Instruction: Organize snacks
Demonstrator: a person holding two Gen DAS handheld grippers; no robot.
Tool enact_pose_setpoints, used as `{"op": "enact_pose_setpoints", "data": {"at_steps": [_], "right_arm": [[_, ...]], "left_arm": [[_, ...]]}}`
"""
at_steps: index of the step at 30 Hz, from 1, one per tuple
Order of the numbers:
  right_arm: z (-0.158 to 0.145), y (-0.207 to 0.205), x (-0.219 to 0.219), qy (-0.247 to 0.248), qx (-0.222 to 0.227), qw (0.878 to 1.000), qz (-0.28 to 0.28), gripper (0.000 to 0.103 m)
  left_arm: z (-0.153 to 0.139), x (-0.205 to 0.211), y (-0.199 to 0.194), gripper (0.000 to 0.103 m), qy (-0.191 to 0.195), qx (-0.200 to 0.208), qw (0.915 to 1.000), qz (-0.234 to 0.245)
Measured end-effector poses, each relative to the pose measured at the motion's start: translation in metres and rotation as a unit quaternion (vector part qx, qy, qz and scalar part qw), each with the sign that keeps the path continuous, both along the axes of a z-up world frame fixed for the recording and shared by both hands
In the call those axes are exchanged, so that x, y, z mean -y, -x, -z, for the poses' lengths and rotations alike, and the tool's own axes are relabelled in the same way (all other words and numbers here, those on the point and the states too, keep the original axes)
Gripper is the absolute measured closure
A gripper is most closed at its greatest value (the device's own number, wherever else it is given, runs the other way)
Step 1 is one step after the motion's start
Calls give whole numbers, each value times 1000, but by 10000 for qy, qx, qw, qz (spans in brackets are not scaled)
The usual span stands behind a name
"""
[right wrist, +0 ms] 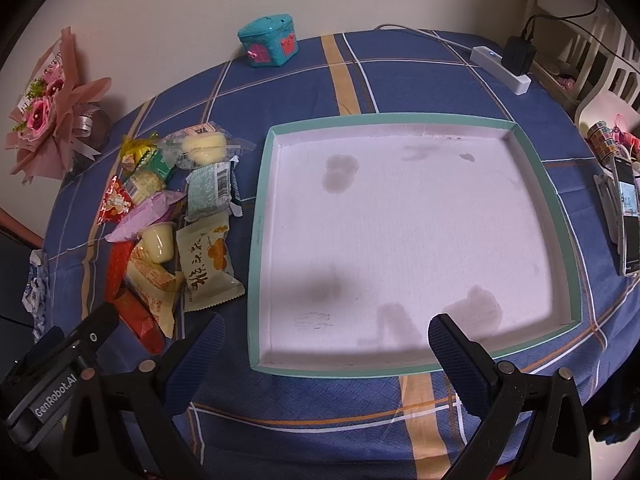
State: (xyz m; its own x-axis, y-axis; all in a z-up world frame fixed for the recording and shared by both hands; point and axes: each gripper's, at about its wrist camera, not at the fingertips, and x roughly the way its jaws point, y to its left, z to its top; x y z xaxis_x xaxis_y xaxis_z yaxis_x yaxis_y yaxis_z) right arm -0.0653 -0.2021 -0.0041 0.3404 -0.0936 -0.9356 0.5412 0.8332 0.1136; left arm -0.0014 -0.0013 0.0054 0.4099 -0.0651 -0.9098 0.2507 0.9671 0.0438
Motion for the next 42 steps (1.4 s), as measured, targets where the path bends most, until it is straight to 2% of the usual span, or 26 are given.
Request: {"op": "enact_pose_setpoints", "data": {"at_steps": [28,33,38,42], "right_arm": [[2,-5,-2,-43,-67,9998,-172,0],[2,-11,-4,-258,52,9993,-259,0],[8,-32,-18,-493,187,9973,-504,0],[18,-50,-34,-615,170,9949,-777,0]], "left_arm": [[5,-4,0,0,7,-21,10000,-54],[4,-30,-12,0,370,-92,9966,-731],[25,-55,-28,0,600,-539,9883,-1293],[41,-62,-35,0,844,-899,9813,-1478]]}}
